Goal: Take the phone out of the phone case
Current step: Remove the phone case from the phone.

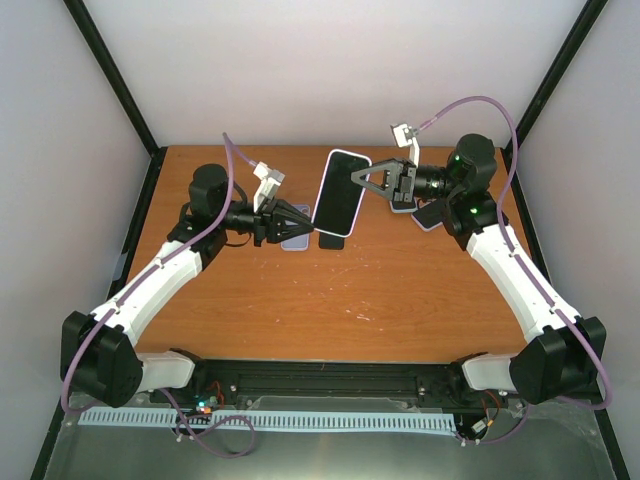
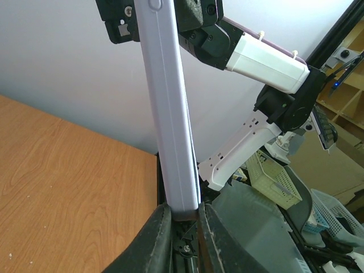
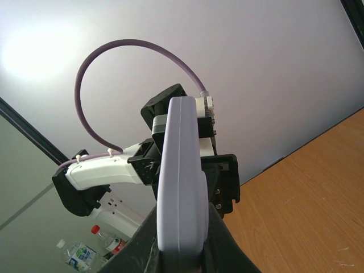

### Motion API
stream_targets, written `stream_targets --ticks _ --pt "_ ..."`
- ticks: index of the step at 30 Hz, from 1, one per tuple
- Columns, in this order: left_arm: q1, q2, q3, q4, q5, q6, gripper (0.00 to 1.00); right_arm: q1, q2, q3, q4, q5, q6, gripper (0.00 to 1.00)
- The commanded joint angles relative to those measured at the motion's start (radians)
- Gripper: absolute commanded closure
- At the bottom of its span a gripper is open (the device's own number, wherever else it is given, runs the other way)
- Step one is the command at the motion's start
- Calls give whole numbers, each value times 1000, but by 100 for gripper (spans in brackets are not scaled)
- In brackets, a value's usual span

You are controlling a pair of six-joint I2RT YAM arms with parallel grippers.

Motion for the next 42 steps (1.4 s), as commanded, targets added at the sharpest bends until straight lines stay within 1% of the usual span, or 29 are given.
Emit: stream_targets --ticks 1,7,11,14,16,18,23,29,37,42 --pt "44 13 -25 -22 -32 7 84 -3 -57 19 66 -85 67 97" --pt "43 14 -18 -7 -27 -6 76 -4 -56 21 41 -80 44 97" --pt "43 11 -9 14 -23 -35 73 -3 -56 17 35 -75 36 97" --pt "30 -1 -12 63 17 -66 63 -3 -56 20 11 -68 14 97" --pt "13 -15 -6 61 32 -61 56 -3 -52 25 -16 -58 -9 97" --pt "1 -19 -2 57 43 -61 52 -3 -49 28 -26 -51 -16 97" --pt "-26 -18 17 11 31 -19 51 -3 -42 31 -22 -43 -14 97" --pt "-50 -10 35 12 29 -18 51 -3 -44 31 -34 -39 -26 97" --pt "-55 -6 41 14 20 -21 50 -3 -42 30 -38 -38 -31 97" --pt "-55 -4 41 -6 -5 -7 52 -3 -43 28 -38 -37 -30 97"
